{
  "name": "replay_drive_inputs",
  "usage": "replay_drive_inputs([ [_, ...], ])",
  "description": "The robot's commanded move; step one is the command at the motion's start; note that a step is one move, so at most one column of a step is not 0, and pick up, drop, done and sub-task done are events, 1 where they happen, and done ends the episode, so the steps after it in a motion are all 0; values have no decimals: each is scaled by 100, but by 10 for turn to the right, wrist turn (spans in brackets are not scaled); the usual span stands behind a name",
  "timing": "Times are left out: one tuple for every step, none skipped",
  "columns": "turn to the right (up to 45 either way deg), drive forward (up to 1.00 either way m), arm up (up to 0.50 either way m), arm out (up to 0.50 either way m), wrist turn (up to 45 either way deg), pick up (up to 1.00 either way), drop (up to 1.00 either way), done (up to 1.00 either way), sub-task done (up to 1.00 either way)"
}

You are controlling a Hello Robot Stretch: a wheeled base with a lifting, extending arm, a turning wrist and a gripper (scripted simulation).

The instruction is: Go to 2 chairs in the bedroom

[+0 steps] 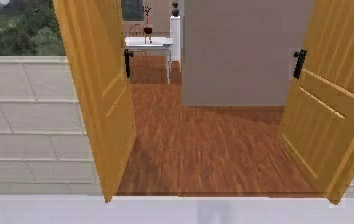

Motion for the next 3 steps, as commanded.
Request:
replay_drive_inputs([
  [30, 0, 0, 0, 0, 0, 0, 0, 0],
  [0, 100, 0, 0, 0, 0, 0, 0, 0],
  [30, 0, 0, 0, 0, 0, 0, 0, 0],
])
